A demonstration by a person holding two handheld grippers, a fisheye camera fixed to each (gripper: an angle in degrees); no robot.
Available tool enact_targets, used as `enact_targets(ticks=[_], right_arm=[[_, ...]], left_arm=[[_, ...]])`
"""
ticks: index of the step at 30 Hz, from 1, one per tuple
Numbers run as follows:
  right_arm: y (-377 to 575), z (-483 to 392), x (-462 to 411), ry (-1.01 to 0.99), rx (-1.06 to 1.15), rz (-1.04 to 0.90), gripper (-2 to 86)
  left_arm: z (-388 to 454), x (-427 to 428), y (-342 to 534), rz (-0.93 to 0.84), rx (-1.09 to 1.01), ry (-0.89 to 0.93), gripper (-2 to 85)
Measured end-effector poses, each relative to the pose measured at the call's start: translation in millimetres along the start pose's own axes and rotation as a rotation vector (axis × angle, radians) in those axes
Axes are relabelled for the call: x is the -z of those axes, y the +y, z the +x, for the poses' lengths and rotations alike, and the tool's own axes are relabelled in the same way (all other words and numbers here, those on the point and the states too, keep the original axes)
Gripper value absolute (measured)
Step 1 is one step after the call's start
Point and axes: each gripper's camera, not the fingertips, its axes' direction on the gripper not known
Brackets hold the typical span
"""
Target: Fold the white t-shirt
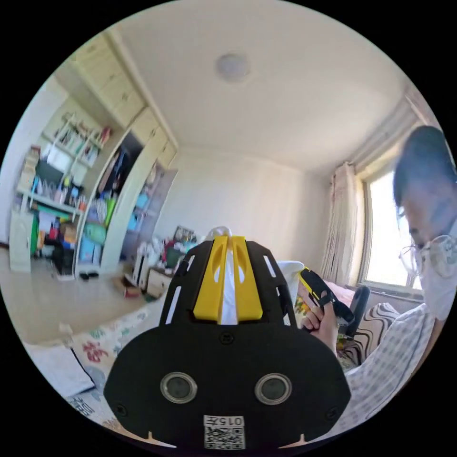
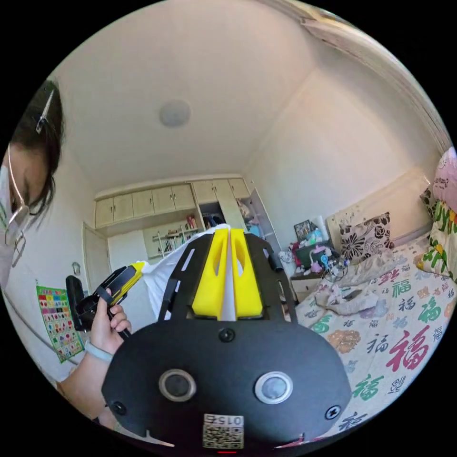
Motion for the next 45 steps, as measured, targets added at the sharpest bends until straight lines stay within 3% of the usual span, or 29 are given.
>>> enact_targets(ticks=[8,11,16,22,25,27,29,31,34,38,42,45], right_arm=[[-95,-69,57,-0.06,0.123,0.397,-0.2],[-111,-78,46,-0.082,0.237,0.41,-0.2],[-108,-67,-20,-0.072,0.385,0.265,-0.2],[-43,-15,-184,0.038,0.483,-0.084,-0.1],[16,39,-302,0.121,0.505,-0.364,0.2],[77,98,-401,0.178,0.474,-0.634,0.8],[130,150,-468,0.195,0.416,-0.885,2.0],[180,203,-509,0.202,0.29,-1.12,4.9],[225,259,-506,0.122,0.143,-1.211,7.7],[277,314,-430,0.054,0.109,-1.378,9.8],[297,390,-338,0.262,-0.048,-1.564,10.8],[304,436,-281,0.424,-0.171,-1.663,11.4]], left_arm=[[116,71,-67,0.251,-0.251,-0.003,-0.3],[115,72,-72,0.256,-0.268,-0.031,-0.3],[71,38,-55,0.182,-0.239,-0.104,-0.3],[-68,-88,5,-0.072,-0.104,-0.208,0.1],[-168,-179,59,-0.284,0.003,-0.226,0.9],[-253,-254,114,-0.533,0.119,-0.228,3.3],[-305,-294,156,-0.758,0.189,-0.205,6.2],[-336,-297,186,-0.834,0.219,-0.236,8.0],[-371,-261,225,-0.872,0.288,-0.156,9.5],[-389,-186,290,-1.078,0.56,-0.072,11.2],[-365,-155,359,-1.437,0.727,-0.038,11.0],[-350,-159,389,-1.595,0.732,-0.049,10.3]])
